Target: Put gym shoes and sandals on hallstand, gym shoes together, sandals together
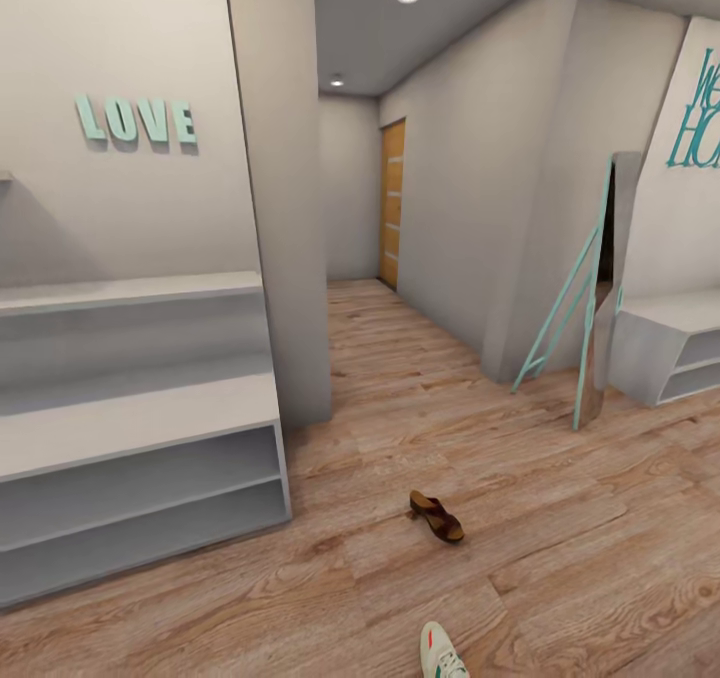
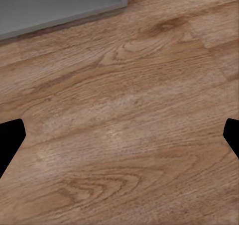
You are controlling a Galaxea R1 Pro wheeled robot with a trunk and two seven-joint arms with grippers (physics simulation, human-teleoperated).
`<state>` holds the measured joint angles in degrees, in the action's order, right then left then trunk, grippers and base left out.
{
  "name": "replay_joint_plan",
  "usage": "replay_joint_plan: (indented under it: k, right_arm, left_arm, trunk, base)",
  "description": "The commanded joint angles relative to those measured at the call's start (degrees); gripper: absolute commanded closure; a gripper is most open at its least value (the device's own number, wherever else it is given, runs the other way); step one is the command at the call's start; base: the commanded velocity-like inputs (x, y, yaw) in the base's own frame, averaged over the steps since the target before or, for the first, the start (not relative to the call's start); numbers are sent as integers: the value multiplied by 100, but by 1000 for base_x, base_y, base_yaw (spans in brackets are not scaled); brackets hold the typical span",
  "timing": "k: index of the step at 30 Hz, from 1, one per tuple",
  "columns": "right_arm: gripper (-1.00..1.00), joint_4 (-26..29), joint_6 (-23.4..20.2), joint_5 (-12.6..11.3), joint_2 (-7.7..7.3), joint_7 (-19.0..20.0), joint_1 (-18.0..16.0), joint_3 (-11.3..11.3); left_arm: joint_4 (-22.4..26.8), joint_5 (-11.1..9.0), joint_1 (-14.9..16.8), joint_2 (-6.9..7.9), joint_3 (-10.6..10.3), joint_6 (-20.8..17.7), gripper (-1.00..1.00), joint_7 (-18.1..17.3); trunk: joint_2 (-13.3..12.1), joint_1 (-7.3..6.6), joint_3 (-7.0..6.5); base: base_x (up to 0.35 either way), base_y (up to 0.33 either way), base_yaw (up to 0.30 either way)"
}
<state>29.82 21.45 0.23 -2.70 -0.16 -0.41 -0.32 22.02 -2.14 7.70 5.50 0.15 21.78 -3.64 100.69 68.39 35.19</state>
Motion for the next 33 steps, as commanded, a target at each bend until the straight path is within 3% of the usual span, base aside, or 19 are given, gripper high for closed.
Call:
replay_joint_plan:
  k: [1,27,33]
  right_arm:
    - [-100,-3,17,3,2,-2,-3,-3]
    - [-100,9,16,3,-3,-3,-3,-9]
    - [-100,309,4,8,-90,0,-113,-11]
  left_arm:
    - [-4,-23,4,2,2,16,-100,-31]
    - [-3,-23,36,5,1,-22,-100,-33]
    - [47,-17,189,-12,-5,-86,-100,-44]
  trunk:
    - [44,22,24]
    - [1087,593,491]
    - [1328,725,599]
  base:
    - [0,0,0]
    - [0,0,0]
    - [0,0,0]
